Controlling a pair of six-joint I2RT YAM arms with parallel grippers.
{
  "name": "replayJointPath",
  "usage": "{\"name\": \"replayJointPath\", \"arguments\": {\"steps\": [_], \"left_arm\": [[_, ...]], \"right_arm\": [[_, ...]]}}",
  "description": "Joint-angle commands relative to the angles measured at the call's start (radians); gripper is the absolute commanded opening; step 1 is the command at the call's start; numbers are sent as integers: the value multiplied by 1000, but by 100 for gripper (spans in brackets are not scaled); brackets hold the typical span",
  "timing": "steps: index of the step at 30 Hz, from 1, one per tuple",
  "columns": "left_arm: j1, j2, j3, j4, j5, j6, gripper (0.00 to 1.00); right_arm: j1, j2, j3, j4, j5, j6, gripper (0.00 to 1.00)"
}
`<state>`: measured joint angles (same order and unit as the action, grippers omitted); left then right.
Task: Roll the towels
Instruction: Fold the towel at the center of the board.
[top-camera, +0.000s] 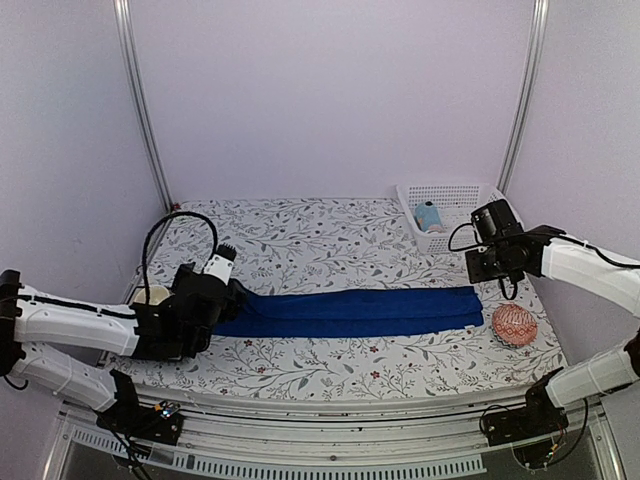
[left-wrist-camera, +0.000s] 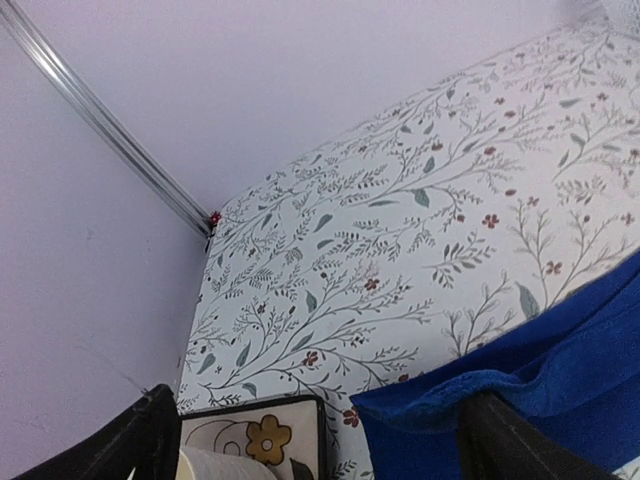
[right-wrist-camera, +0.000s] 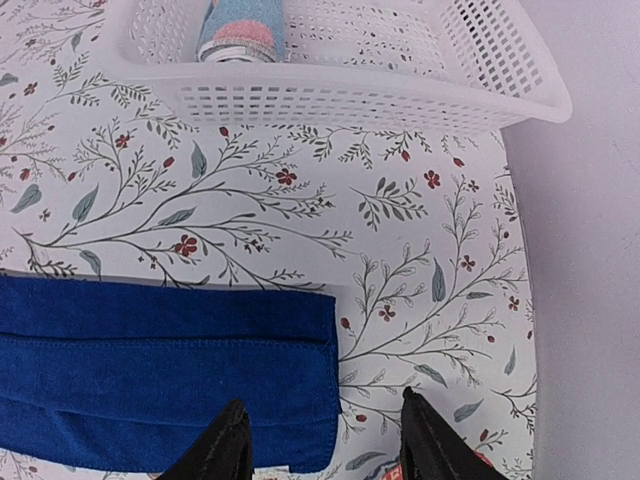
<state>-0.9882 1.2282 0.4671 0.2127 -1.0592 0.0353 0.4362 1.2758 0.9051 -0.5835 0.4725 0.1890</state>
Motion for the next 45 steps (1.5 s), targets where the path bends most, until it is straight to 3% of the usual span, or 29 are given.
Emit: {"name": "replayJointPath", "arguments": {"steps": [1, 9, 13, 16, 20, 24, 33, 45], "left_arm": [[3, -121, 52, 0, 63, -35, 97], [116, -143, 125, -159, 157, -177, 96], [167, -117, 108, -138, 152, -184, 97], [251, -54, 134, -132, 234, -223, 97], [369, 84, 227, -248, 367, -356, 97], [430, 223, 255, -226, 473, -383, 96], [456, 365, 311, -205, 606, -437, 87], [453, 320, 284, -199, 621, -446, 85]], "right_arm": [[-80, 66, 32, 114, -137, -42, 52], [-158, 134, 54, 175, -205, -68, 52], [-164, 156, 61, 189, -204, -68, 53], [-172, 197, 68, 202, -251, -66, 53], [-195, 234, 56, 240, -307, -55, 53], [-225, 290, 64, 255, -321, -59, 53], [-273, 423, 138, 300, -343, -46, 55], [-306, 719, 535, 217, -377, -48, 55]]}}
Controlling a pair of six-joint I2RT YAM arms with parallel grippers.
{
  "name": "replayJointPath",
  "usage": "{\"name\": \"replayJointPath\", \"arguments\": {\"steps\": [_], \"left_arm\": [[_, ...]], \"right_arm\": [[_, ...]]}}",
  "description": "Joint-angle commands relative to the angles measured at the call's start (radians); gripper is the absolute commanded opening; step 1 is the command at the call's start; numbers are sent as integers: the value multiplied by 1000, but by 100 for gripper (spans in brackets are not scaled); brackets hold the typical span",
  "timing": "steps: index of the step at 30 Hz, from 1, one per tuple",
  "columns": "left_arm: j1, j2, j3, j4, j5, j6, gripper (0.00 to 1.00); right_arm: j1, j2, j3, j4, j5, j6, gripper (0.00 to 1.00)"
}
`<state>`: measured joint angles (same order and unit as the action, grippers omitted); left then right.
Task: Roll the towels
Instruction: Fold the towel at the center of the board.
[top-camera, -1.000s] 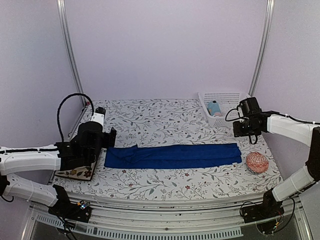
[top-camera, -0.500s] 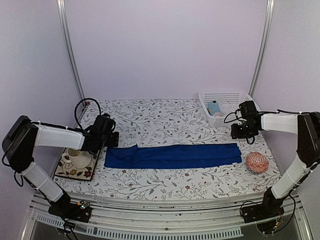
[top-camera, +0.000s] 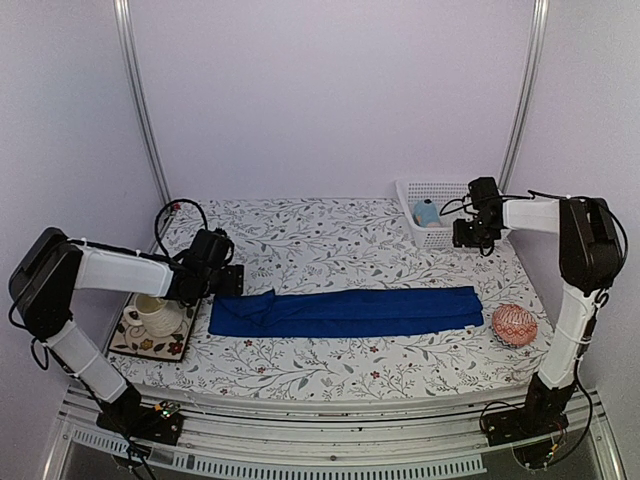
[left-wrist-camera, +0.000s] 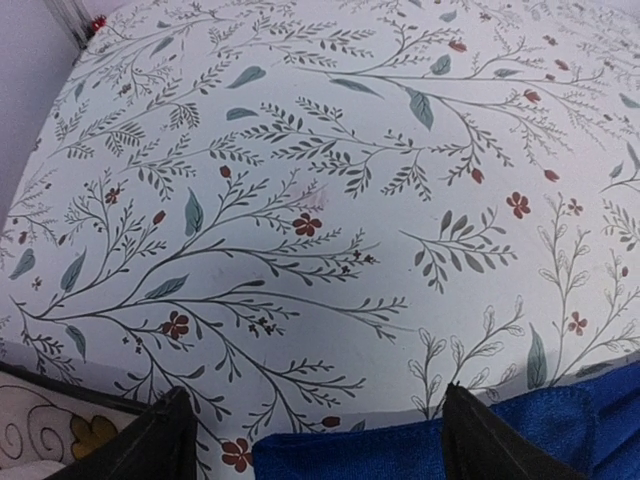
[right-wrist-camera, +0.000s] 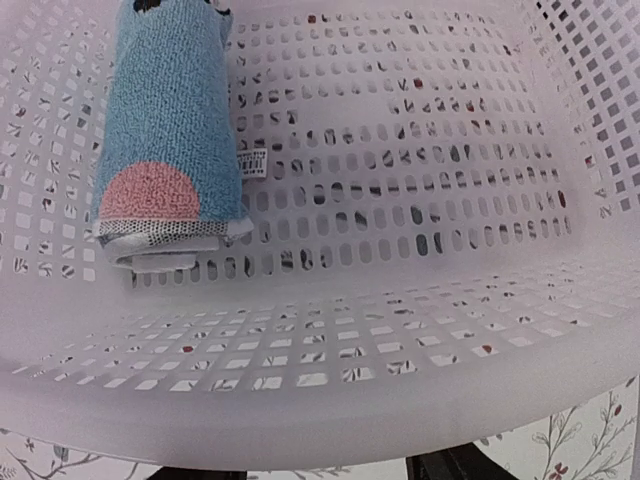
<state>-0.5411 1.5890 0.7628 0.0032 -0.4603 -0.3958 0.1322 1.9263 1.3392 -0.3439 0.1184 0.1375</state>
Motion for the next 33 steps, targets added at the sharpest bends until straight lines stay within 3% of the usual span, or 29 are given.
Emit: {"name": "replayJointPath", "arguments": {"steps": [1, 7, 13, 21, 33], "left_arm": [[5, -47, -16, 9, 24, -17, 84], [-10, -86, -37, -8, 37, -21, 84], [-27, -132, -93, -20, 113, -44, 84], [-28, -125, -114, -65, 147, -132, 81], [-26, -48, -116, -35, 133, -156, 79]], "right_arm": [[-3, 90, 128, -29, -19, 4, 55], [-1, 145, 211, -75, -24, -7, 55], [54, -72, -36, -74, -63, -36, 57], [68, -307, -395, 70, -133, 38, 64], [32, -285, -451, 91, -54, 71, 65]]}}
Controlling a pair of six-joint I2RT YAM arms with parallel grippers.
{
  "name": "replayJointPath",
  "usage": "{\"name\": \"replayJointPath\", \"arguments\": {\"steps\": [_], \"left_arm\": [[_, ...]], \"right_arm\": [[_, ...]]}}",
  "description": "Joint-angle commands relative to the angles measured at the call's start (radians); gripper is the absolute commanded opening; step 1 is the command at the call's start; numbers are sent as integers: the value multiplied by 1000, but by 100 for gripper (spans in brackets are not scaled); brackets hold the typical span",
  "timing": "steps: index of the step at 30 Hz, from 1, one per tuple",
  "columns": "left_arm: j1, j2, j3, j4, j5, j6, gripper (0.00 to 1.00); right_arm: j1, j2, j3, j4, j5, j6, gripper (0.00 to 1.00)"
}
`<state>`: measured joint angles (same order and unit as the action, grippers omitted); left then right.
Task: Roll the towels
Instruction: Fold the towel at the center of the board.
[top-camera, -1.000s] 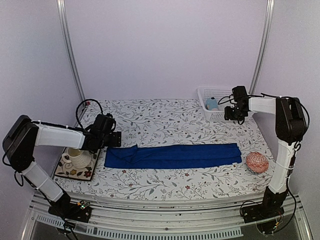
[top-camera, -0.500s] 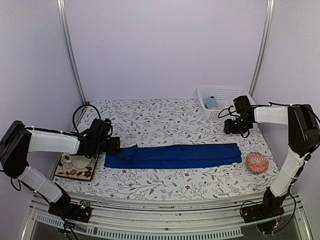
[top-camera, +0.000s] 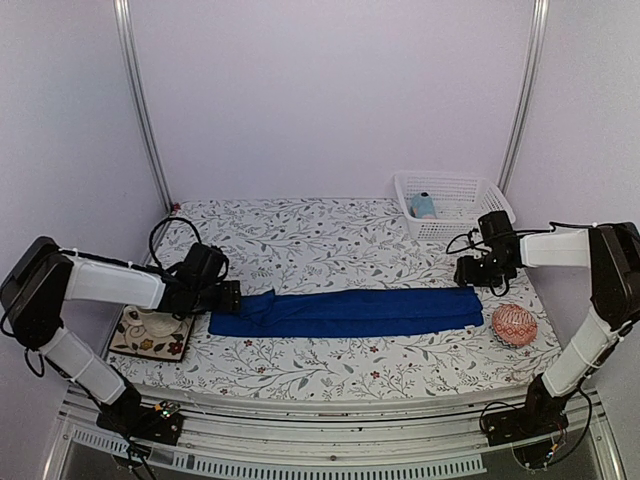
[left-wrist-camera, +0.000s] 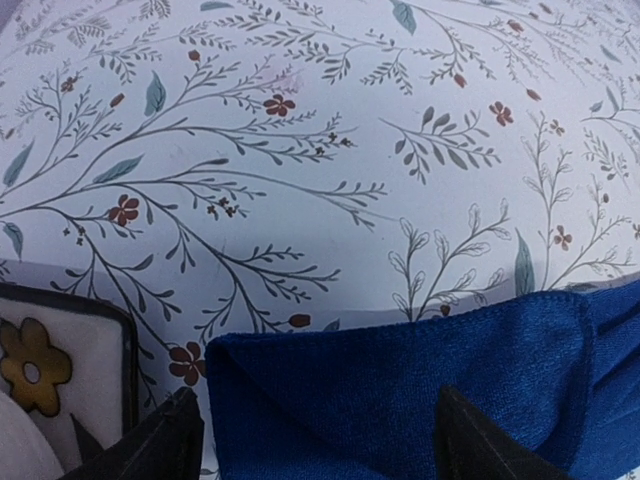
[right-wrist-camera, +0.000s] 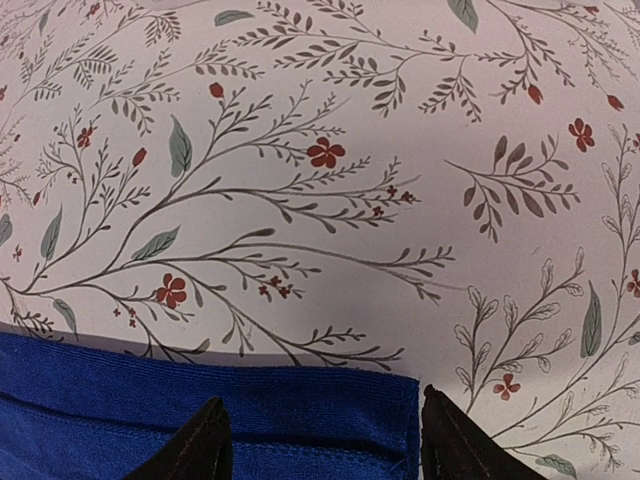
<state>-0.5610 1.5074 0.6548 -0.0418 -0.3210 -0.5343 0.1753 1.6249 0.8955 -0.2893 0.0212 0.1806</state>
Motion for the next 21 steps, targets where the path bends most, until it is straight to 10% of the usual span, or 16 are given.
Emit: {"name": "replayJointPath", "arguments": {"steps": [1, 21], "left_arm": [[-7, 42, -6, 11, -7, -17, 78], [-4, 193, 142, -134, 72, -37, 76]], "right_arm": [[-14, 14, -11, 40, 48, 29, 65], [-44, 77, -32, 56, -24, 63, 54]]}}
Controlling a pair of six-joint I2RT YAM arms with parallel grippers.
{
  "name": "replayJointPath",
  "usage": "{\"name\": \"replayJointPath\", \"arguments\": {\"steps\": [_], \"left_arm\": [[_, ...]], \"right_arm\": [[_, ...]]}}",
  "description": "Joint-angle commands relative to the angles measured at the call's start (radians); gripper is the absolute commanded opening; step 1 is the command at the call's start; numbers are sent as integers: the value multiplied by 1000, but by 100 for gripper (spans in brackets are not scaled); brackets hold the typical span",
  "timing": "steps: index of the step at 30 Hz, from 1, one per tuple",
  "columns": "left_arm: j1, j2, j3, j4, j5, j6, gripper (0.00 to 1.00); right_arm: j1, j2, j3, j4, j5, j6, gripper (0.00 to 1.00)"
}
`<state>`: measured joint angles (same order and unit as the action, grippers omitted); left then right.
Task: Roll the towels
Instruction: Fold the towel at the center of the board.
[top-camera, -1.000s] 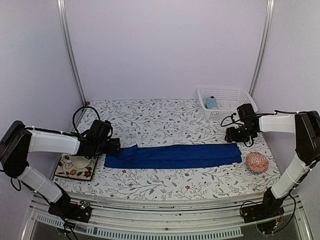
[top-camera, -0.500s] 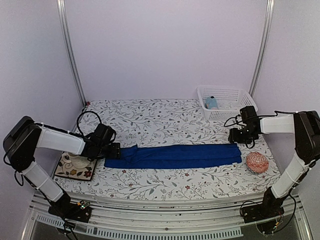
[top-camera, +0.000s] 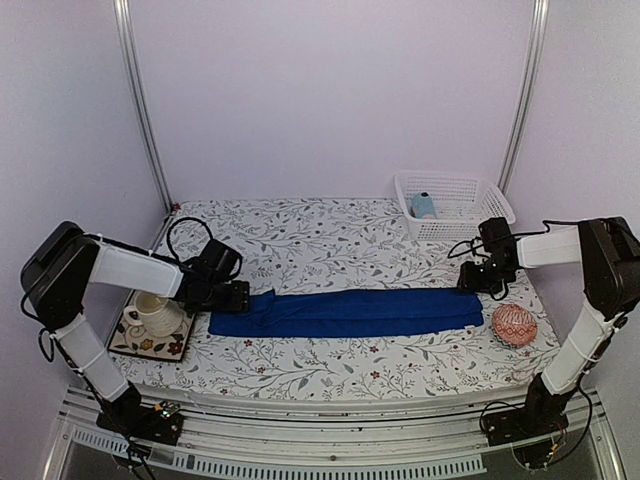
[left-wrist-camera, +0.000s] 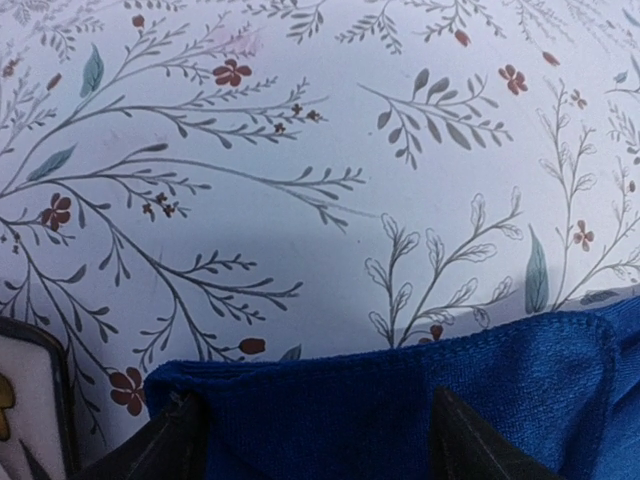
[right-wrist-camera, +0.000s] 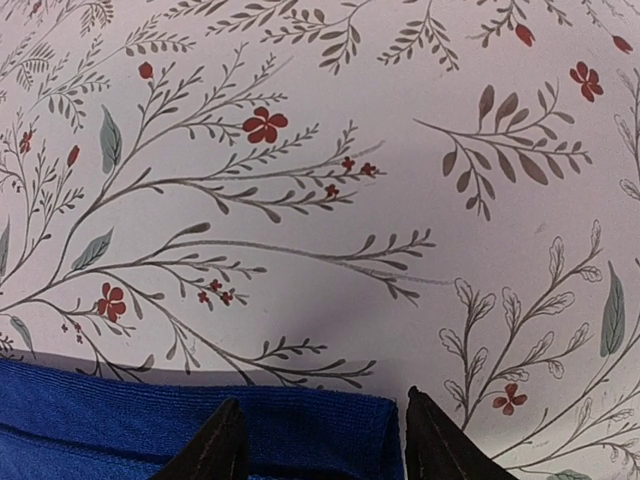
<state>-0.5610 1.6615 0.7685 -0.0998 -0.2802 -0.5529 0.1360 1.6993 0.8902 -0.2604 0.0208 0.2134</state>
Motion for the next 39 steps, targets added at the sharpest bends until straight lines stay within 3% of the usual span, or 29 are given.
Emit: {"name": "replayJointPath", "arguments": {"steps": [1, 10, 14, 22, 32, 39], "left_arm": [[-3, 47, 33, -84, 36, -19, 76], [44, 79, 125, -202, 85, 0, 74], [83, 68, 177, -248, 123, 14, 65], [98, 61, 254, -374, 119, 9, 63], [102, 37, 285, -499, 74, -29, 63], [112, 112, 326, -513, 58, -16, 61]], "right_arm": [[-6, -7, -40, 35, -21, 31, 54], [-6, 26, -22, -7, -16, 21, 50], [-6, 34, 26, -57, -16, 15, 44], [-5, 38, 90, -139, -86, 7, 30], [-6, 27, 143, -245, -90, -27, 36], [-5, 72, 166, -247, -108, -22, 36]]}}
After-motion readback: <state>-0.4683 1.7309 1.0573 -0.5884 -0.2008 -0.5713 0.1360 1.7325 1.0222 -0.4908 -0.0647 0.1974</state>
